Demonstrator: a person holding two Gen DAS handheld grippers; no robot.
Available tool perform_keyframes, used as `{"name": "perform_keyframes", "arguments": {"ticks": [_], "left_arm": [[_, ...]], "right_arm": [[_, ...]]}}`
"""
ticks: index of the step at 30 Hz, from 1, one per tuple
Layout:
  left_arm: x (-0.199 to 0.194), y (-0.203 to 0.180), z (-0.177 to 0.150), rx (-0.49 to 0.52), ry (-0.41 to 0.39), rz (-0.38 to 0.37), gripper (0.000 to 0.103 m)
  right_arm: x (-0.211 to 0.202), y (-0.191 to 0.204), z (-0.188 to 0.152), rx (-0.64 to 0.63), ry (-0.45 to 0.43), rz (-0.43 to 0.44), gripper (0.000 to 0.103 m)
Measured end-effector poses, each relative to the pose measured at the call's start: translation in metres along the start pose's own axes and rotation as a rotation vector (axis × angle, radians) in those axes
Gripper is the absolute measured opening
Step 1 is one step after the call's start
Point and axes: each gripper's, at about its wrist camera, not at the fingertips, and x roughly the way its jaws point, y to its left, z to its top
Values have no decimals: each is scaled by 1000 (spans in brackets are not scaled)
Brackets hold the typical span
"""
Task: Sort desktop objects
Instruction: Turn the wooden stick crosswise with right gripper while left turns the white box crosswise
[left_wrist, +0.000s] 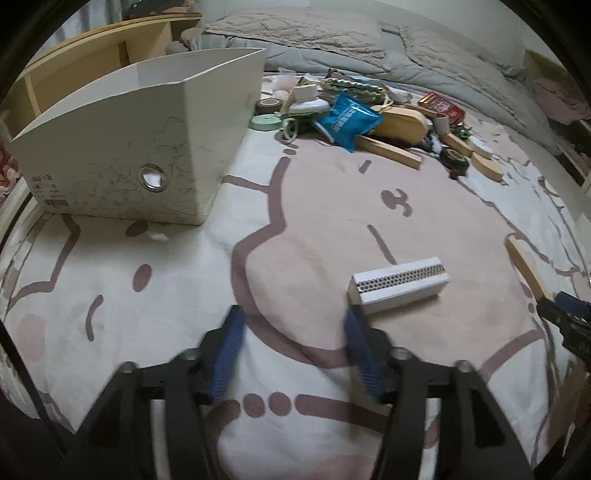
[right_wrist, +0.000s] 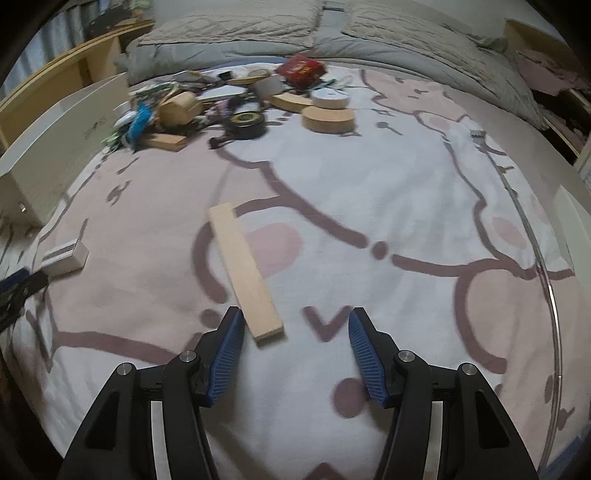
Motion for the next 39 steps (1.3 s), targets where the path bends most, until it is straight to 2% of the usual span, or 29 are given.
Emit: {"name": "perform_keyframes", "arguments": {"ticks": [6, 14, 18, 26, 34, 37, 39], "left_arm": [[-7, -17, -4, 16, 1, -78, 81], [-11, -35, -11, 68, 8, -100, 81], [-4, -36, -7, 61, 9, -83, 81], [13, -20, 9, 22, 0, 11, 81], [30, -8, 24, 0, -16, 73, 81], [32, -6, 26, -7, -19, 73, 82], [31, -6, 23, -3, -16, 52, 95]], "right_arm": [[5, -29, 12, 85, 11, -28, 59], [18, -54, 31, 163, 13, -65, 59], [25, -62, 41, 188, 13, -69, 59], [30, -64, 38, 184, -2, -52, 62], [27, -61, 31, 116, -12, -4, 75], [22, -57, 28, 71, -7, 39, 80], [18, -51, 28, 37, 2, 89, 90]]}}
